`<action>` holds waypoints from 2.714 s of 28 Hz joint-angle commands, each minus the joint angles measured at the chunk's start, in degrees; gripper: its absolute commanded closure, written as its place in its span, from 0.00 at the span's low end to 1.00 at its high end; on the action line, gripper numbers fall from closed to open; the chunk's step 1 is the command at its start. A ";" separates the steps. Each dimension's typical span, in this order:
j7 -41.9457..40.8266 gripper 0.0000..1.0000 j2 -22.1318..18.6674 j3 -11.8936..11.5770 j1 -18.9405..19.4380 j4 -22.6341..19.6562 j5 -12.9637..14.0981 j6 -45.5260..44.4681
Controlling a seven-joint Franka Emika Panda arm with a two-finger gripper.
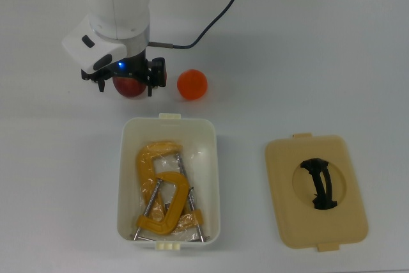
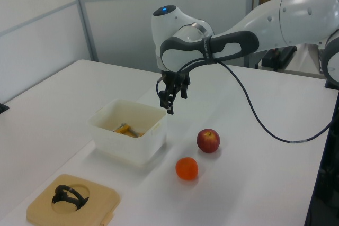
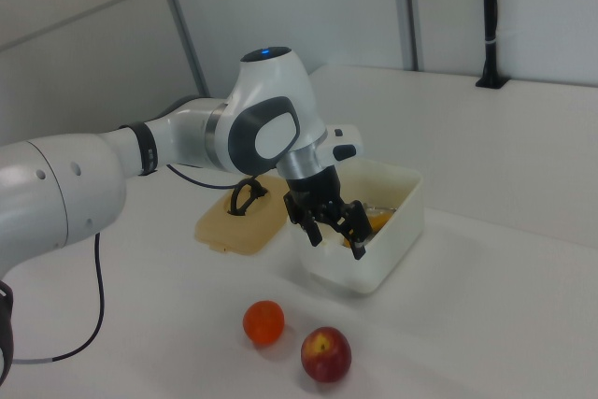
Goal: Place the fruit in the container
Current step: 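Move the gripper over the red apple and lower onto it, then close the gripper around the red apple and lift it, then carry the apple over the white container and release it inside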
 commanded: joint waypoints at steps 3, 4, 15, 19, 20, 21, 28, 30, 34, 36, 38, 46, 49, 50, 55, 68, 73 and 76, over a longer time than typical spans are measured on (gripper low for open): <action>-1.35 0.00 -5.84 0.02 -0.01 -5.03 -0.49 -1.04; -1.35 0.00 -6.36 0.02 -0.01 -5.82 -0.49 -0.95; -7.41 0.00 -16.81 0.02 -0.27 -22.94 1.71 11.41; -7.59 0.00 -17.97 0.11 -0.27 -26.57 1.80 13.64; -8.03 0.00 -17.97 0.11 -0.27 -27.44 1.71 13.81; -8.55 0.00 -17.88 0.11 -0.27 -27.97 1.71 13.90; -11.46 0.00 -15.16 0.11 -0.36 -29.56 0.92 13.90; -11.63 0.00 -14.11 0.11 -0.71 -29.56 0.83 13.90; -11.64 0.00 -11.29 0.02 -1.32 -29.12 -0.83 13.99; -11.63 0.00 -9.98 0.02 -1.67 -29.03 -2.67 13.90; -11.63 0.00 -9.54 0.02 -2.11 -28.95 -3.65 13.99; -11.63 0.00 -6.64 0.02 -2.91 -27.98 -6.46 14.08; -11.28 0.00 -5.40 0.02 -2.82 -27.72 -7.52 14.08; -11.28 0.03 -5.32 0.11 -2.82 -27.71 -7.78 14.08; -11.37 0.65 -5.31 0.11 -2.82 -27.54 -7.87 13.99; -11.20 0.80 -6.37 0.11 -2.82 -14.10 1.52 7.76; -10.06 0.78 -5.58 0.11 -2.73 -8.03 9.34 8.19; -8.04 0.78 -3.83 0.63 -2.47 -5.14 11.89 11.95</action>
